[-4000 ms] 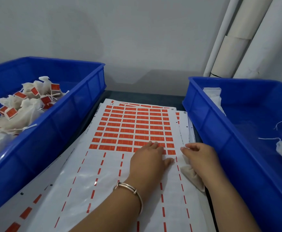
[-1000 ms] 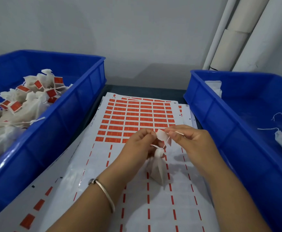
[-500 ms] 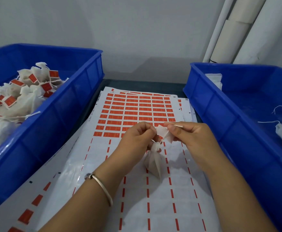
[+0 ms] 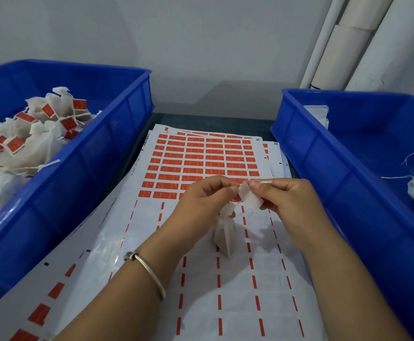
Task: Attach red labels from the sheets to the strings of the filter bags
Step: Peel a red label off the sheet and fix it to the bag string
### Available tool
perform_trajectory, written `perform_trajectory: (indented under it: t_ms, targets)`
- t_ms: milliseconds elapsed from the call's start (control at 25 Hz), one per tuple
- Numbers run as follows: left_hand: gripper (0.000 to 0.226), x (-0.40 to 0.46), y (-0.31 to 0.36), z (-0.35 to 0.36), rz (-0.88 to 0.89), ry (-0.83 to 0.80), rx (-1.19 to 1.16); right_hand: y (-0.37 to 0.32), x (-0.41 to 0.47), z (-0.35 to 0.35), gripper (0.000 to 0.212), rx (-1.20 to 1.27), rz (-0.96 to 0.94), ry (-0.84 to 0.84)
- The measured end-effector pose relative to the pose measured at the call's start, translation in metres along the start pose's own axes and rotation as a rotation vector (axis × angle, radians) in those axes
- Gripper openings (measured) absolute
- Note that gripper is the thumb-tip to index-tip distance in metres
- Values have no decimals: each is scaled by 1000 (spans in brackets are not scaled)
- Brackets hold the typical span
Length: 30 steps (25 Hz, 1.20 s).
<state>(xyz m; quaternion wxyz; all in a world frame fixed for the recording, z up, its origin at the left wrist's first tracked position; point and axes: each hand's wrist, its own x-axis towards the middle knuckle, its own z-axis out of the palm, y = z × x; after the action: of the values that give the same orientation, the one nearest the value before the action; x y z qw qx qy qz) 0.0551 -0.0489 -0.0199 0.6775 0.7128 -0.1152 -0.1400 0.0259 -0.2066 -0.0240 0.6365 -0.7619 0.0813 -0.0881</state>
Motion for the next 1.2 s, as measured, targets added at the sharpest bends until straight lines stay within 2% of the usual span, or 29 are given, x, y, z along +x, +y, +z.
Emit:
perform_trajectory:
  t_ms: [120, 320, 480, 600, 760, 880, 1000, 1080, 1200]
  targets:
    - [24, -1, 2, 0, 8, -27, -24, 0, 1, -1, 7, -13, 0, -6]
    - [24, -2, 3, 1, 54, -60, -11, 0, 1, -1, 17, 2, 28, -17]
    - [25, -1, 0, 1, 47, -55, 61, -1, 1, 1, 42, 8, 34, -26]
    - [25, 0, -2, 1, 53, -61, 105, 0, 2, 0, 33, 11, 51, -21]
    - [18, 1, -4, 1, 89, -75, 138, -1, 1, 0, 39, 23, 21, -43]
    - [22, 2, -5, -1, 112, -47, 146, -2, -1, -1, 26, 18, -52, -132]
    - [24, 3, -6, -3, 126, -13, 142, -1, 1, 0, 42, -29, -96, -182]
    - [24, 5, -8, -3, 122, -3, 122, -1, 2, 2, 49, -62, -114, -140]
    - [13, 6, -9, -4, 78, 23, 78, 0, 3, 7, 54, -75, -148, -88]
